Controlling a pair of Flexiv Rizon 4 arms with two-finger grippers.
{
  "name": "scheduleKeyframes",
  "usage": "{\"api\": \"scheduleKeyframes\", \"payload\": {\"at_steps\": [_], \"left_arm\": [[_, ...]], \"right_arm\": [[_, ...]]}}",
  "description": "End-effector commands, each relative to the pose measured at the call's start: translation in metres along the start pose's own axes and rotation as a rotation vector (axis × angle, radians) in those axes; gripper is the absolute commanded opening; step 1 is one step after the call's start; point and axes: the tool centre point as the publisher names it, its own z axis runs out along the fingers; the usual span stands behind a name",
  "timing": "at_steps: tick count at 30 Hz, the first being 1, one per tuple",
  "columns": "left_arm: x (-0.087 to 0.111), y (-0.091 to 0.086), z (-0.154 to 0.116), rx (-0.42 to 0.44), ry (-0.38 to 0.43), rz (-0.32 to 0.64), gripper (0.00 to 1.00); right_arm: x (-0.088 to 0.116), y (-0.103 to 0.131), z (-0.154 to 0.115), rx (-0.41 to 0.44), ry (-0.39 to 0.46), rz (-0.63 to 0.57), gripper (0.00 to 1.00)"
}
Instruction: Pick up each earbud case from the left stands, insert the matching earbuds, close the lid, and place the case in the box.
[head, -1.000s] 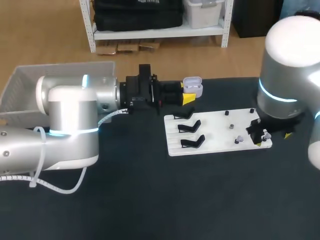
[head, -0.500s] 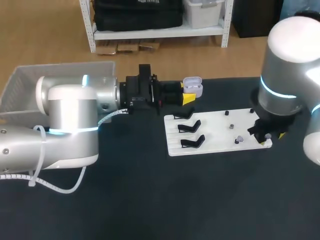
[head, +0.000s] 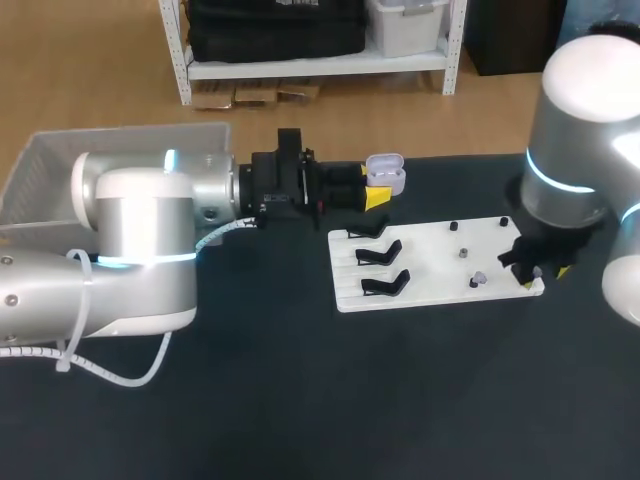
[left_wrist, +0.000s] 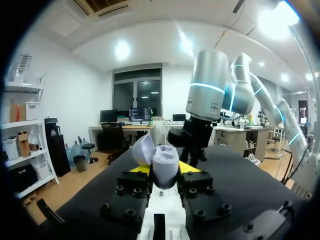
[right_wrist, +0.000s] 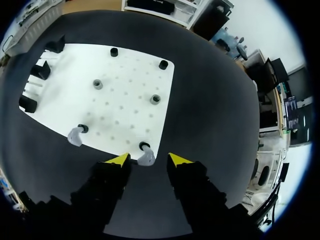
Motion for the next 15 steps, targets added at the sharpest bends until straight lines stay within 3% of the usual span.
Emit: {"api": "scheduleKeyframes", "payload": {"at_steps": [1,7,11,15], "left_arm": [[0.0014,-0.0016,0.0000,-0.007,-0.007,0.004,0.00],[0.0014,-0.0016,0.0000,-0.007,-0.007,0.004,0.00],[0.0014,-0.0016,0.0000,-0.007,-0.007,0.004,0.00],[0.0014,-0.0016,0.0000,-0.007,-0.007,0.004,0.00]], "right_arm": [[-0.0027,-0.0009,0.0031,-0.002,-0.001,0.001,0.42],[-0.0044,-0.0005,0.0047,-0.006,-0.002,0.005,0.28],[-0.0051,0.0009,0.0054,-0.007,0.000,0.004,0.00],[-0.0054,0.0030,0.0013,-0.002,-0.001,0.007,0.00]]}}
